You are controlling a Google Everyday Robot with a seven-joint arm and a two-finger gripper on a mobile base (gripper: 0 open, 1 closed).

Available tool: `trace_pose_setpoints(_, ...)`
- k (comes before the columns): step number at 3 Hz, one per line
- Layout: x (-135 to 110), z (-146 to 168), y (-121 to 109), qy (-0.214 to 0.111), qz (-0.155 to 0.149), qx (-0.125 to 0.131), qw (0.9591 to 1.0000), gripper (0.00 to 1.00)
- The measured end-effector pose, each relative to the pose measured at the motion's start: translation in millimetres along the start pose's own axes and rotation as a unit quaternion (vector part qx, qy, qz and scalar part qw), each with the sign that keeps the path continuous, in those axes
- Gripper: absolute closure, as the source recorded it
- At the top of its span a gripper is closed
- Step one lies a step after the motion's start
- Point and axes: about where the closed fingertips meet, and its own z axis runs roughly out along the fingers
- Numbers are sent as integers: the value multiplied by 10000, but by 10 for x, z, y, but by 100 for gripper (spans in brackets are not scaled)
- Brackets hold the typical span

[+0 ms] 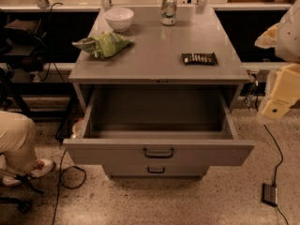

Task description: Place rxbar chocolate into top drawer

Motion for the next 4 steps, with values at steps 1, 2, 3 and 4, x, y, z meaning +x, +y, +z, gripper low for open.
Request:
trace_pose_setpoints(1, -7, -10, -16, -36, -4, 38, 10000, 0)
trace_pose_setpoints(2, -1, 83, -277, -391, 93, 211, 9990, 0)
trace_pose_setpoints(3, -10, 305, -795, -1146, 371, 468, 9916, 0)
trace_pose_setpoints(4, -73, 568, -1270, -1706, 581, 633, 9816, 0)
